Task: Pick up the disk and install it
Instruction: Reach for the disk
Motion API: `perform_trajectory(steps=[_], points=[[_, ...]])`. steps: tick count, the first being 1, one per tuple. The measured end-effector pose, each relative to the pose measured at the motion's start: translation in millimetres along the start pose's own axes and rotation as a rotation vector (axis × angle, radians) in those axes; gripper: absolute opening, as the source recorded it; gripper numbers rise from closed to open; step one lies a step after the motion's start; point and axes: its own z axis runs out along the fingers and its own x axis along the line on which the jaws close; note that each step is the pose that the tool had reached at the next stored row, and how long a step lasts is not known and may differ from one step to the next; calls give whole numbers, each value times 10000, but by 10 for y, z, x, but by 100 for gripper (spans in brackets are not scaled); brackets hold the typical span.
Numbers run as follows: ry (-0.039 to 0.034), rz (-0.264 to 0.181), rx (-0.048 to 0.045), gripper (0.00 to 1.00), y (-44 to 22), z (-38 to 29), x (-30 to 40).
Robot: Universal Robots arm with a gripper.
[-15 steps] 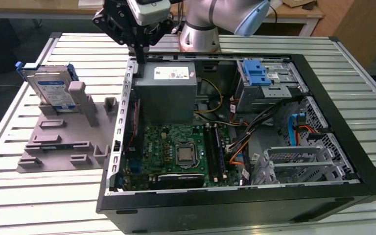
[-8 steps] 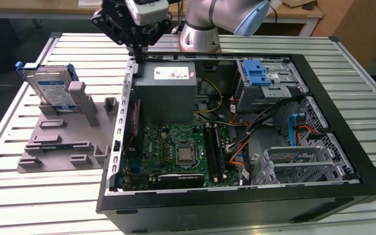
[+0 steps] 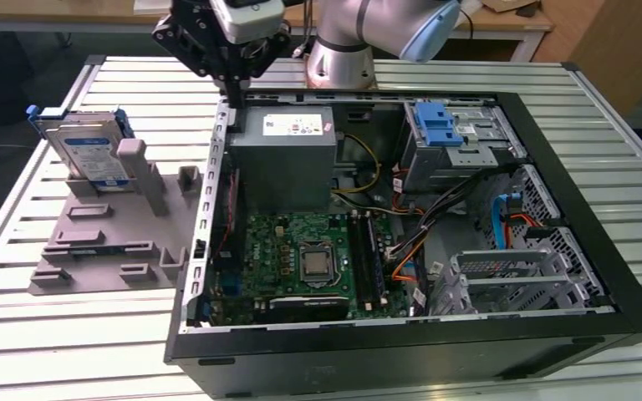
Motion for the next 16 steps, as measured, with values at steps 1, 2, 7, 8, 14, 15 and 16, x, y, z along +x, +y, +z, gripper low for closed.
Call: perform_trajectory(steps=[1, 2, 7, 8, 14, 15, 16], points=[[0, 0, 0, 11, 0, 0, 4], [0, 0, 0, 11, -1, 0, 8], [0, 0, 0, 11, -2, -1, 32], [0, 0, 0, 11, -3, -1, 36], [0, 0, 0, 11, -5, -1, 63], [0, 0, 0, 11, -5, -1, 67], [0, 0, 0, 11, -6, -1, 71]])
